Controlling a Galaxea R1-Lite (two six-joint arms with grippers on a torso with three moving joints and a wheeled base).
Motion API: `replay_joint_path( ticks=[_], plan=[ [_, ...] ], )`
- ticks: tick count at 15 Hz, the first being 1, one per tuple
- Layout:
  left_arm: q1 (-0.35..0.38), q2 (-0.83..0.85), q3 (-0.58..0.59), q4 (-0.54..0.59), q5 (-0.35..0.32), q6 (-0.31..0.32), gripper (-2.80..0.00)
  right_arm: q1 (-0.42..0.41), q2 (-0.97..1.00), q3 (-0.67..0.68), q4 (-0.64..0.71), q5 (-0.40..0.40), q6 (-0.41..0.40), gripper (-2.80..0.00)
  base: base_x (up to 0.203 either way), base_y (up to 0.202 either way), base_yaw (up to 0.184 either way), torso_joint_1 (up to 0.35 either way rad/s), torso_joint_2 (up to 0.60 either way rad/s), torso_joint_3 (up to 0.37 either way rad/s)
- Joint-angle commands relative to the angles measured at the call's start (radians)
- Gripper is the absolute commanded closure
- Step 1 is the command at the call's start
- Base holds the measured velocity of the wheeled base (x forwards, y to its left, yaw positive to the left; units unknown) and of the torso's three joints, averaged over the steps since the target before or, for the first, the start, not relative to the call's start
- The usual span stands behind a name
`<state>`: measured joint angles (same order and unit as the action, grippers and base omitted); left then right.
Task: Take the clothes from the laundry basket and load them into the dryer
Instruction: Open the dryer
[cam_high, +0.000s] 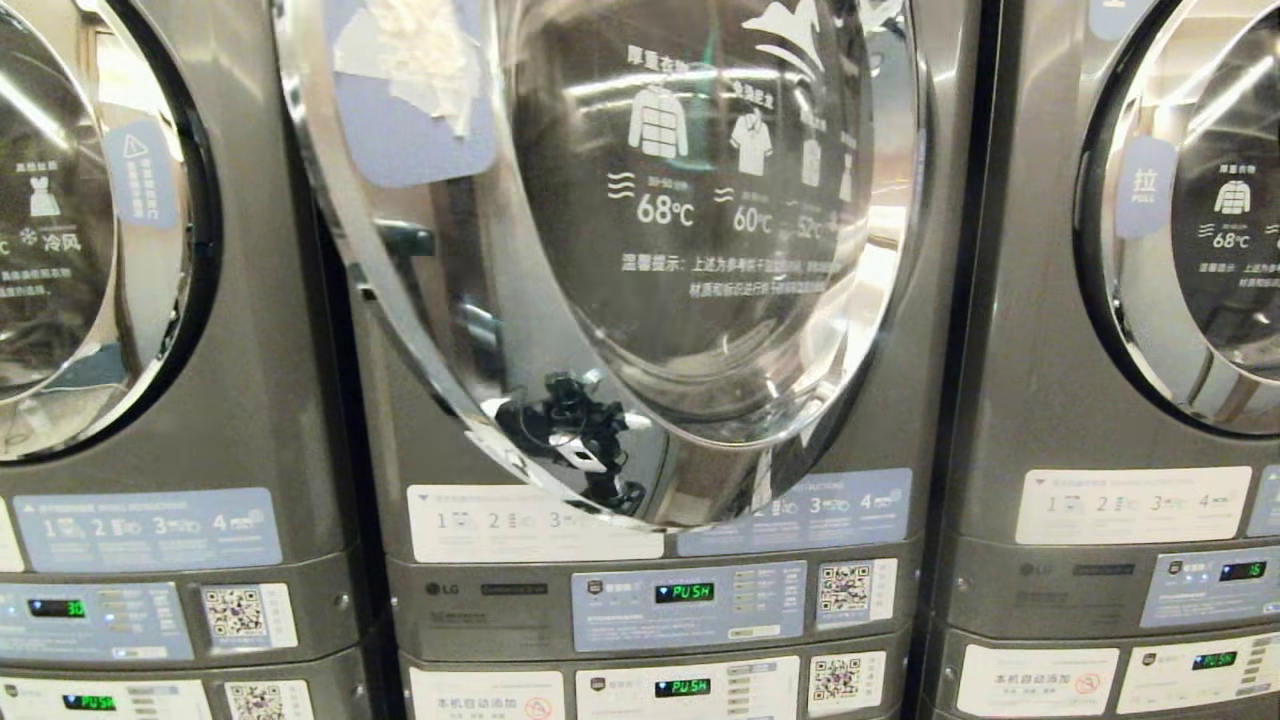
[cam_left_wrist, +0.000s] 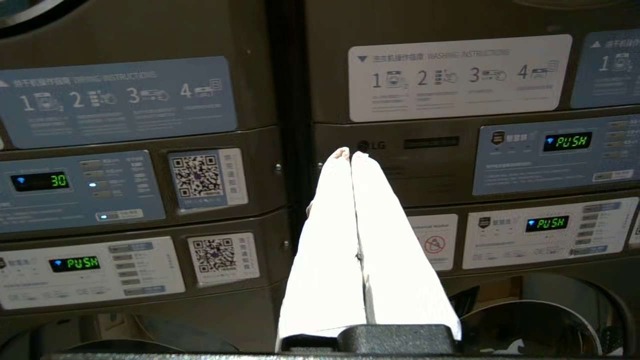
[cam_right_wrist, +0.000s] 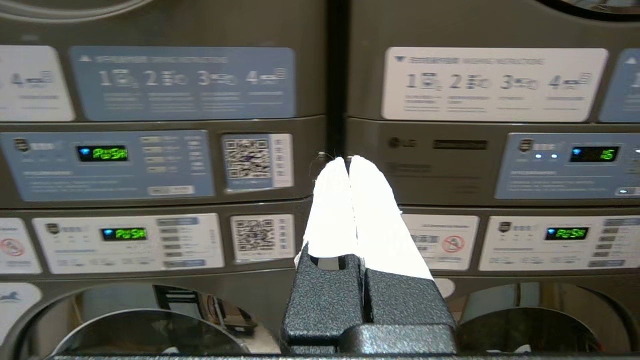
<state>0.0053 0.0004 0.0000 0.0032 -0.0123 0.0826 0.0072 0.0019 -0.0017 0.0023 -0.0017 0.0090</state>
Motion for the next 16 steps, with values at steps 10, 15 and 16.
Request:
replay_joint_path(
  ticks=[10, 15, 16],
  plan=[
    [0.001, 0.0, 0.0, 0.0, 0.0, -0.001, 0.0, 0.0, 0.0, 0.0, -0.001, 0.0, 0.002, 0.0, 0.0, -0.194, 0.002, 0.004, 0.0, 0.001],
    [0.001, 0.0, 0.001, 0.0, 0.0, -0.006, 0.0, 0.0, 0.0, 0.0, -0.001, 0.0, 0.002, 0.0, 0.0, -0.195, 0.002, 0.002, 0.0, 0.0],
    [0.001, 0.0, 0.0, 0.0, 0.002, -0.007, 0.0, 0.0, 0.0, 0.0, -0.001, 0.0, 0.002, 0.0, 0.0, -0.194, 0.004, 0.002, 0.01, 0.004]
  ],
)
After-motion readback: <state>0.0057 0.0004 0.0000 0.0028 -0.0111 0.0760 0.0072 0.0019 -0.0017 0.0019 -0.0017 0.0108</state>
